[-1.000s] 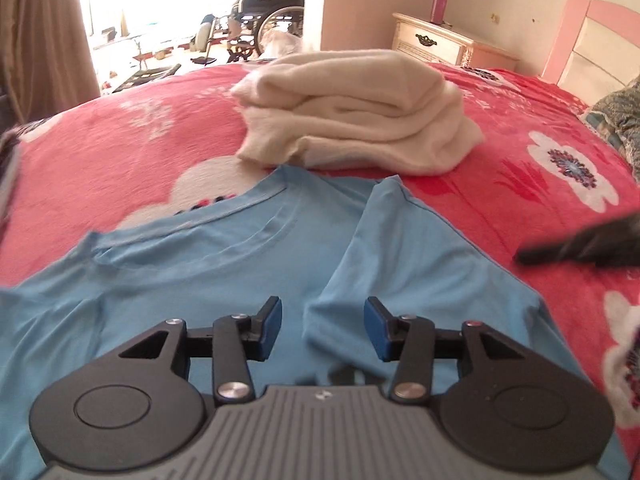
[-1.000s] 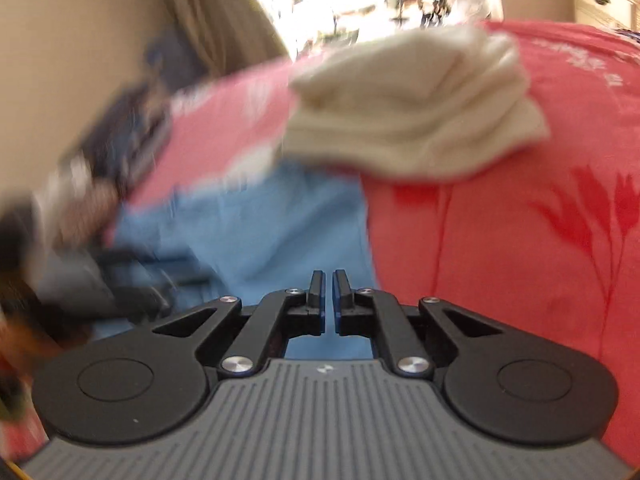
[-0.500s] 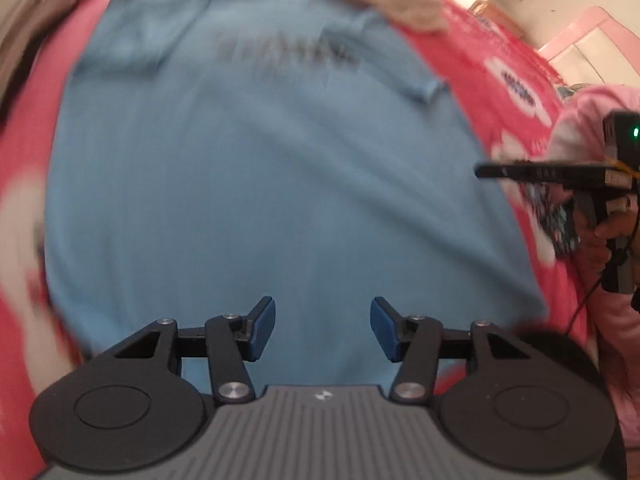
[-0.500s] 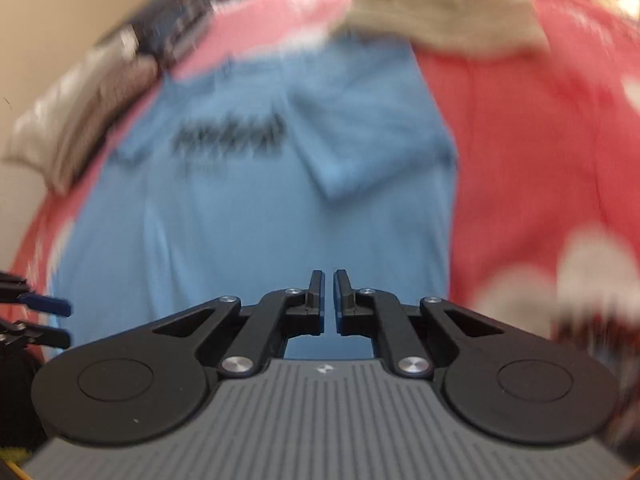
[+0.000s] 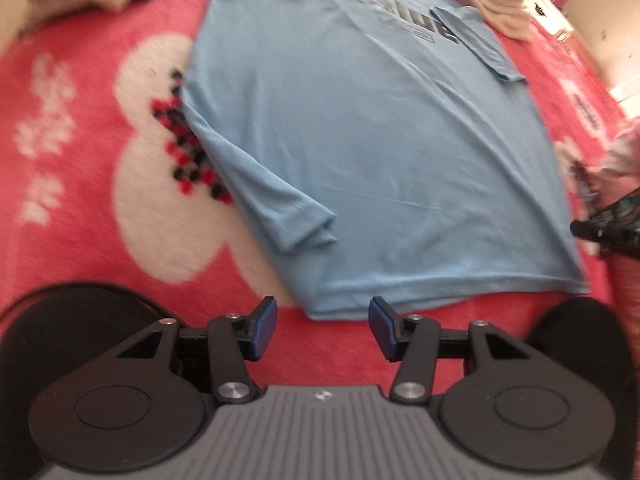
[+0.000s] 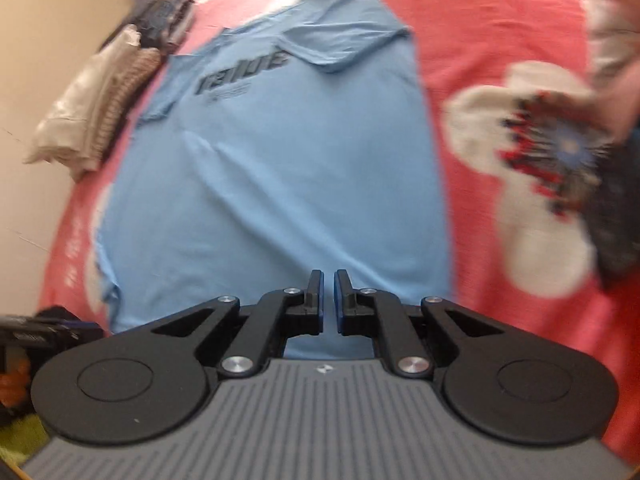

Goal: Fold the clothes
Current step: 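Move both grippers to the T-shirt hem and grasp it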

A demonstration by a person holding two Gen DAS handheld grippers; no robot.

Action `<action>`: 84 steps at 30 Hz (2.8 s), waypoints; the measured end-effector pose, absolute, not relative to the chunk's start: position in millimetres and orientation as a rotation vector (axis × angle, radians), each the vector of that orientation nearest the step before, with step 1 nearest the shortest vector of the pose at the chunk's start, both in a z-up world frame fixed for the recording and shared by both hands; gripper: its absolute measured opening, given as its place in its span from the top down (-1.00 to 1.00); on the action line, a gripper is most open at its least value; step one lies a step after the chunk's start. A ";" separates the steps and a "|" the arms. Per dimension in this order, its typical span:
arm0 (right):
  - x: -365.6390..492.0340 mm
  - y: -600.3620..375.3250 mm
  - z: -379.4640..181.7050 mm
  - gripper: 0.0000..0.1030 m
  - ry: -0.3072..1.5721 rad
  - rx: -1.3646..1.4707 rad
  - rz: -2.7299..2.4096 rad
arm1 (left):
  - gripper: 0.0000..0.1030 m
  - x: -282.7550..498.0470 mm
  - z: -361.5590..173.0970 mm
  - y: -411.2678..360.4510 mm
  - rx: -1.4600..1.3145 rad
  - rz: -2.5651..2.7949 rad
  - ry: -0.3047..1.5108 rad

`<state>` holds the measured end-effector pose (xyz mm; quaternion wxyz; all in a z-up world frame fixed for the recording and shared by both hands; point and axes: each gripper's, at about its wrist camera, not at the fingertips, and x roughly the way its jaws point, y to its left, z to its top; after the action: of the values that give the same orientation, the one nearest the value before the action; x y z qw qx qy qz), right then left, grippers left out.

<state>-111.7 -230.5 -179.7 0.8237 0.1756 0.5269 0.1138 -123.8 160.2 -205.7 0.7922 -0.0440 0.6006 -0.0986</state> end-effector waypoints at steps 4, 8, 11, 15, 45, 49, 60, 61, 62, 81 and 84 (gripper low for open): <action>-98.1 -224.2 -209.3 0.90 1.273 0.433 0.219 | -0.06 -122.1 -205.9 157.3 -0.093 -0.158 1.272; -111.1 -239.0 -204.5 0.91 1.371 0.460 0.170 | -0.16 -112.0 -206.7 160.1 -0.162 -0.155 1.254; -134.9 -250.0 -183.7 0.87 1.281 0.477 0.150 | -0.18 -100.3 -210.5 161.4 -0.221 -0.146 1.253; -162.7 -276.8 -176.0 0.55 1.188 0.616 0.048 | -0.02 -86.2 -220.5 177.9 -0.415 -0.101 1.286; -196.3 -308.8 -182.3 0.34 1.056 0.657 -0.141 | 0.01 -56.4 -187.0 238.1 -0.292 -0.087 1.442; -182.5 -309.6 -178.9 0.22 1.031 0.642 -0.122 | -0.04 -46.6 -200.6 209.8 -0.111 -0.098 1.454; -148.4 -312.0 -203.1 0.09 1.171 0.625 -0.103 | -0.14 -48.9 -231.4 202.8 0.053 -0.185 1.582; -147.7 -315.3 -203.3 0.07 1.168 0.655 -0.098 | -0.18 -48.4 -232.9 206.5 0.034 -0.199 1.585; -146.1 -316.9 -204.6 0.06 1.173 0.681 -0.084 | -0.21 -48.3 -234.7 209.3 0.022 -0.216 1.588; -150.1 -307.8 -214.4 0.58 1.264 0.717 0.028 | 0.18 -56.0 -229.2 202.5 0.078 -0.265 1.570; -154.2 -308.2 -213.2 0.84 1.257 0.734 0.027 | 0.54 -62.1 -223.7 204.8 0.044 -0.292 1.525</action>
<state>-154.2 -308.2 -213.2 0.7465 0.3355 0.5745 0.0125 -62.1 204.8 -223.7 0.7132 0.0199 0.6882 -0.1316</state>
